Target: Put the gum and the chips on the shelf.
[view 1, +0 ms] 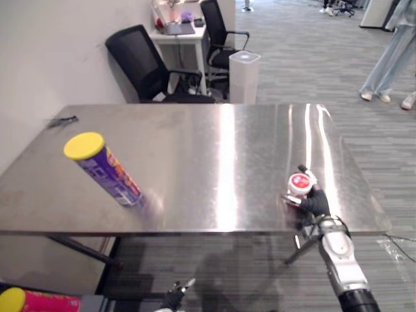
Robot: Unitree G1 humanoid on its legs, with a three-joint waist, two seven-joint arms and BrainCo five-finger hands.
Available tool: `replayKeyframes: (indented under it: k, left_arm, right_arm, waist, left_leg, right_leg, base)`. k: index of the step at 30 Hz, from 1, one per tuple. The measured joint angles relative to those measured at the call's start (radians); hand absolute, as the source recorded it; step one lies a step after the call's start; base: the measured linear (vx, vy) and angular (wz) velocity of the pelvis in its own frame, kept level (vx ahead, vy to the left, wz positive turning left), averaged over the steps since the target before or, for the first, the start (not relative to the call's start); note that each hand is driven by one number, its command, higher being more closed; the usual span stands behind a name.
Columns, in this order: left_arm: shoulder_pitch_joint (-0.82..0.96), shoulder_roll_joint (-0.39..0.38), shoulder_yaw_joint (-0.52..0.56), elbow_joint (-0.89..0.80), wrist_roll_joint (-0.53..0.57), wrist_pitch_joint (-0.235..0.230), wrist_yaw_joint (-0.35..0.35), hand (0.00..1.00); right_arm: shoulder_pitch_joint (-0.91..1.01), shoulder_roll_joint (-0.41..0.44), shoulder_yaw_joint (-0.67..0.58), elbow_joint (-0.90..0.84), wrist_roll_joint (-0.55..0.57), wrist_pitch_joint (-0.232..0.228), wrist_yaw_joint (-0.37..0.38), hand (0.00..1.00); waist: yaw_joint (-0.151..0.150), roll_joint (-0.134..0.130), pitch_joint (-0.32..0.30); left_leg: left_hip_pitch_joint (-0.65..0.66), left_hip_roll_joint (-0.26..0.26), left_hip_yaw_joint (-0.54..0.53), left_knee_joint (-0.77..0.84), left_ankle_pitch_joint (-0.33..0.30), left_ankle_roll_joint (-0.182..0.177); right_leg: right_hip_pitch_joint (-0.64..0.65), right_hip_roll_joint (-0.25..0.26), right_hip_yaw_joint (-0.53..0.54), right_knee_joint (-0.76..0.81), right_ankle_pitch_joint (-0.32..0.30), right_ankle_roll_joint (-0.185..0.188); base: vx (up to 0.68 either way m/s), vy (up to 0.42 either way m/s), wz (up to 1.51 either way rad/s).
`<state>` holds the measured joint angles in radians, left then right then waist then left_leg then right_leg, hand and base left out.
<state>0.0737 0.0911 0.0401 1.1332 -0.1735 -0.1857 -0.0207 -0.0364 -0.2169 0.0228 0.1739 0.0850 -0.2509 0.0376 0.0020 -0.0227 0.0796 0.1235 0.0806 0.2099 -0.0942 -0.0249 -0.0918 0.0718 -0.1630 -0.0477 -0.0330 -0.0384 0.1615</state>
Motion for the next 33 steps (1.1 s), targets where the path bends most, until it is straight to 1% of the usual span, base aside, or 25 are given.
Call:
replayKeyframes:
  k: [4,12,16,21,23,26,28,33]
  left_arm:
    - [0.000,0.000,0.000,0.000,0.000,0.000,0.002,0.00]
    - [0.000,0.000,0.000,0.000,0.001,0.000,0.007,0.00]
    - [0.000,0.000,0.000,0.000,0.002,0.000,0.008,0.00]
    - [-0.007,0.000,0.003,-0.001,0.038,0.000,0.017,0.00]
    - [-0.008,0.000,0.004,-0.001,0.039,0.000,0.017,0.00]
    - [-0.008,0.000,0.008,-0.003,0.039,0.000,0.018,0.00]
    - [-0.008,0.000,0.019,-0.003,0.039,0.000,0.018,0.00]
    - [-0.006,-0.002,0.046,-0.003,0.039,0.000,0.018,0.00]
  right_arm:
    - [-0.001,0.001,0.036,0.001,-0.008,0.001,0.017,1.00]
    - [-0.006,0.024,0.059,0.006,-0.009,0.000,0.015,1.00]
    - [-0.006,0.035,0.063,0.007,-0.009,0.000,0.009,1.00]
    - [-0.006,0.038,0.060,-0.007,-0.017,0.001,-0.011,1.00]
    - [-0.005,0.038,0.052,-0.039,-0.042,0.004,-0.013,1.00]
    - [0.001,0.038,0.009,-0.160,-0.043,0.004,-0.014,1.00]
    - [0.003,0.037,-0.043,-0.253,-0.037,-0.003,-0.018,1.00]
    - [0.041,0.035,-0.112,-0.368,-0.028,-0.011,-0.020,1.00]
  waist:
    - [0.001,0.000,0.002]
    - [0.002,-0.002,0.004]
    - [0.002,-0.002,0.004]
    - [0.003,-0.005,0.005]
    - [0.003,-0.005,0.005]
    - [0.003,-0.006,0.006]
    - [0.003,-0.008,0.007]
    - [0.002,-0.013,0.010]
  left_leg:
    - [0.000,0.000,-0.001,0.000,0.000,0.000]
    - [0.000,0.000,-0.002,0.000,0.000,0.000]
    - [0.000,0.000,-0.001,0.000,0.000,0.000]
    - [0.000,0.001,0.000,-0.001,0.000,0.000]
    - [0.000,0.001,0.001,-0.001,0.000,0.000]
    - [-0.001,0.002,0.000,-0.001,0.000,-0.001]
    - [-0.001,0.002,0.000,-0.001,0.000,-0.001]
    - [-0.001,0.002,-0.002,0.000,0.000,-0.001]
  right_leg:
    - [0.001,0.000,-0.001,-0.002,0.000,0.000]
    - [0.002,0.000,-0.002,-0.002,0.000,0.000]
    - [0.002,0.000,-0.002,-0.002,0.000,0.000]
    - [0.001,0.000,-0.001,-0.003,0.000,0.000]
    - [0.001,0.001,0.000,-0.003,0.000,0.000]
    - [0.001,0.001,0.000,-0.004,0.000,0.000]
    - [0.001,0.001,0.000,-0.004,0.000,0.000]
    - [0.003,0.001,-0.003,-0.003,0.000,0.000]
  base:
    - [0.00,0.000,0.00]
    - [0.00,0.000,0.00]
    - [0.00,0.000,0.00]
    - [0.00,0.000,0.00]
    - [0.00,0.000,0.00]
    - [0.00,0.000,0.00]
    - [0.00,0.000,0.00]
    - [0.00,0.000,0.00]
